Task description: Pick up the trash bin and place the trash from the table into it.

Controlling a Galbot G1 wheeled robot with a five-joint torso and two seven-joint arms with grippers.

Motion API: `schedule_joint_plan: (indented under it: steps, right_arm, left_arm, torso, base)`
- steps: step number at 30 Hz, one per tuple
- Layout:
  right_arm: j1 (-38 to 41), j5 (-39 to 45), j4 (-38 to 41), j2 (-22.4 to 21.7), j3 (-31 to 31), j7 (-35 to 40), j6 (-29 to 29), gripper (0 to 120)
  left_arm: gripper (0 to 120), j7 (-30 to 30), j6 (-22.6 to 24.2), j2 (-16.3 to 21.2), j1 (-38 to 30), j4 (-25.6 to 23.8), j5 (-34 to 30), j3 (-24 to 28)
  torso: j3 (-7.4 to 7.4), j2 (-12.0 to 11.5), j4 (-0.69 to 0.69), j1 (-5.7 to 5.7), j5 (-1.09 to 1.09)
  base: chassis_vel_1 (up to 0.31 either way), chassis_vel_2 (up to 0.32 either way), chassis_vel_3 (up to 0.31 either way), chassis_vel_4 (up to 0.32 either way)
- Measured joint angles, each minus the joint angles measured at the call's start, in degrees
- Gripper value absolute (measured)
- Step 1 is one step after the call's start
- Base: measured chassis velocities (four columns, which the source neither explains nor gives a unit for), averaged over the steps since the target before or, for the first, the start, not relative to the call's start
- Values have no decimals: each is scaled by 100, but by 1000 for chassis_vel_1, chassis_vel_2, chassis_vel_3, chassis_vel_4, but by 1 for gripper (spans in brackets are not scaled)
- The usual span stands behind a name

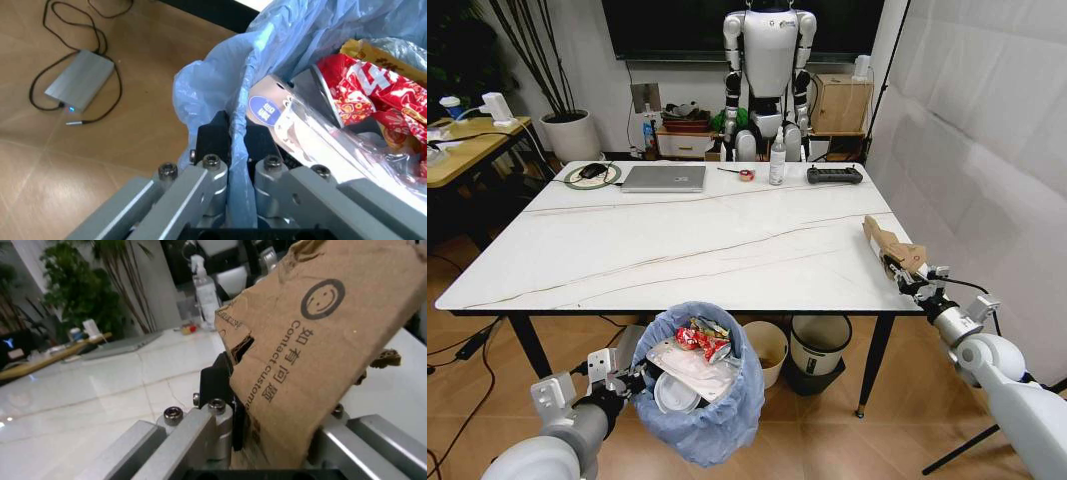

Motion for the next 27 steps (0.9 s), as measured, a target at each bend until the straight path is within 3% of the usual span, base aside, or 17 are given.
schedule_joint_plan:
  steps: [7, 12, 21, 23, 27]
  right_arm:
    - [-676, 480, 1116, -387, 207, -800, 164, 0]
    - [-859, 660, 1865, -650, 3, -1047, 274, 0]
    - [-193, 785, 2873, -1204, -1418, -1293, 245, 0]
    - [-165, 793, 2893, -1220, -1462, -1295, 244, 0]
    - [663, 958, 3237, -1562, -2650, -1363, 250, 0]
  left_arm:
    - [0, -53, 9, 54, -28, -41, -150, 11]
    - [0, -109, 30, 67, -36, -71, -213, 30]
    - [0, -169, 38, 190, 28, -158, -313, 151]
    - [0, -169, 38, 192, 35, -164, -317, 147]
    - [0, -169, 34, 193, 75, -213, -332, 86]
  torso:
    - [0, 0, -2, 0, 0]
    - [0, 1, -1, -1, 0]
    - [0, 1, -1, -1, 0]
    - [0, 1, -1, -1, 0]
    - [0, 1, 0, -1, 0]
  base:
    - [0, 0, 0, 0]
    - [0, 0, 0, 0]
    - [0, 0, 0, 0]
    - [0, 0, 0, 0]
    - [0, 0, 0, 0]
